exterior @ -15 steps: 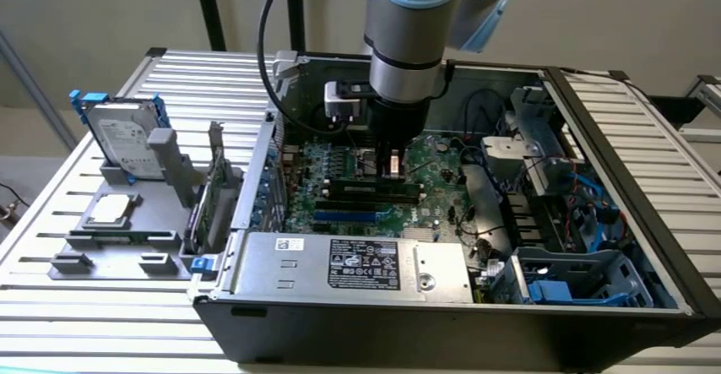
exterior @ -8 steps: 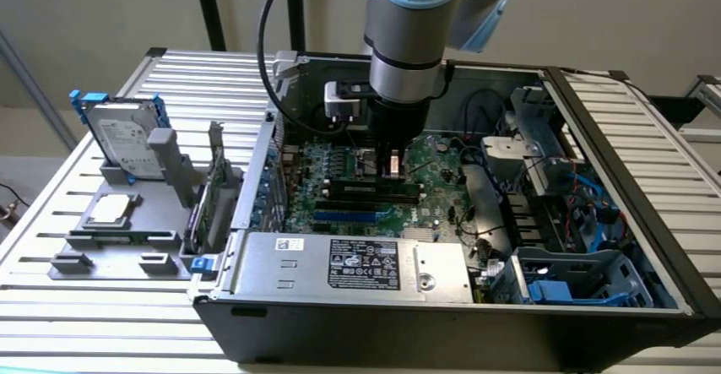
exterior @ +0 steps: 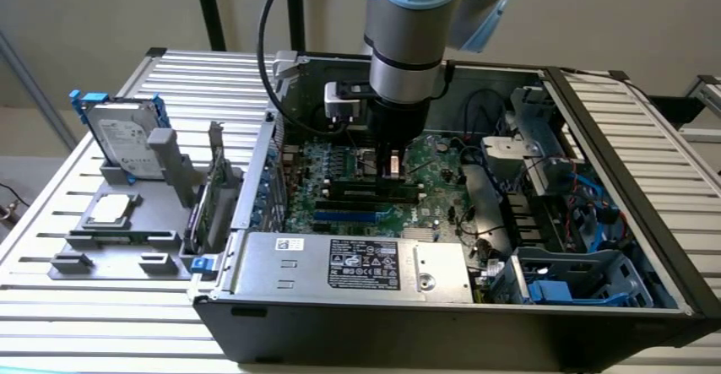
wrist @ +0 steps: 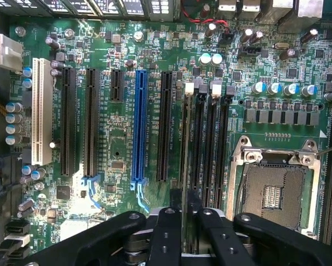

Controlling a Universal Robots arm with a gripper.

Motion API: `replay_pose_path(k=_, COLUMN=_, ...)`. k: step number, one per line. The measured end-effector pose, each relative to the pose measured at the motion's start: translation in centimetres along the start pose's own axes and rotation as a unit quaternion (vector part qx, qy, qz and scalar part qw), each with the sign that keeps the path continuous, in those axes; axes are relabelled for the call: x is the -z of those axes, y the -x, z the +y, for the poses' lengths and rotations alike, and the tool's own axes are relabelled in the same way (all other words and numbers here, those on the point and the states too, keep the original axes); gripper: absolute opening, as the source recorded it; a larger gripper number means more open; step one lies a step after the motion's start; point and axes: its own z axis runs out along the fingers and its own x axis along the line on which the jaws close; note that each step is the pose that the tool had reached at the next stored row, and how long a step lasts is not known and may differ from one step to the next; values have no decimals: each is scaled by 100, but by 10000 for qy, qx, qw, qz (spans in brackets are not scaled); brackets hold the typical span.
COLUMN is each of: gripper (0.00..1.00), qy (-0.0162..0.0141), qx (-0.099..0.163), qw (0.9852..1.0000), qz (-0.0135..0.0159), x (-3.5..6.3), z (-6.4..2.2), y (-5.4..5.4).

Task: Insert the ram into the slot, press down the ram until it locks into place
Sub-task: 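Insert the ram into the slot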

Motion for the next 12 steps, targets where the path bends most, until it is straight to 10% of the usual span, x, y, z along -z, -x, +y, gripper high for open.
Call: replay_pose_path(k=12, gripper=22, qy=8, qx=1, qw=10000, qz=-24, x=211, z=9, y=-4)
